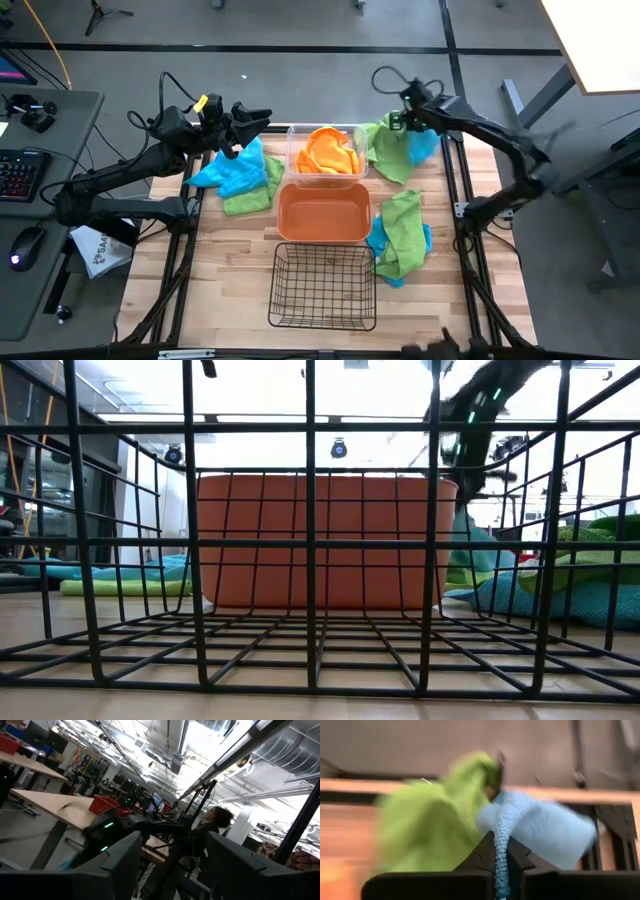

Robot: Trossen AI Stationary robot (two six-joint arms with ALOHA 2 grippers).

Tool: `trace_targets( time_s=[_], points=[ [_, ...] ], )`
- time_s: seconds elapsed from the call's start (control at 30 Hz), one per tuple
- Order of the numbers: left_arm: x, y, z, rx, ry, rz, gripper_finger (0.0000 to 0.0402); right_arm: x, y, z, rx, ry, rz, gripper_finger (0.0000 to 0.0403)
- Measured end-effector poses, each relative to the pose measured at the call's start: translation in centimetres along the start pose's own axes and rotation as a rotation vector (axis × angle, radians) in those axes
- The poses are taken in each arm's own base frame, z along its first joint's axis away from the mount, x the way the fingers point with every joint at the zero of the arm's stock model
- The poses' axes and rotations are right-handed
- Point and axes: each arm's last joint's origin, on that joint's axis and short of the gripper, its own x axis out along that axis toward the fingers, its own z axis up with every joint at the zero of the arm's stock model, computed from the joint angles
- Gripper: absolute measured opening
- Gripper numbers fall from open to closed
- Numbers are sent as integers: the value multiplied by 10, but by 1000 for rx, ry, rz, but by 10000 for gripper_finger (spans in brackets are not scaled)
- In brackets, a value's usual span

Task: Sort microfiber towel by color & place in baskets
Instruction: Put the top right blue towel into the orange bin

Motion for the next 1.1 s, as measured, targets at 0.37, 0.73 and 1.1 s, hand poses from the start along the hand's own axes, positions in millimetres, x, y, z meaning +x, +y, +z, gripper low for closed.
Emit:
trace_targets(
  time_s=[0.37,0.73,1.1],
  points=[
    [0,3,-4,113,39,34,209,-184,16,-38,-160,-386,992,2],
    [0,7,0,209,-17,113,209,-242,86,-108,-412,-423,1526,1],
    [-1,10,2,204,-23,127,209,-189,135,-111,-337,-343,1317,0]
  ],
)
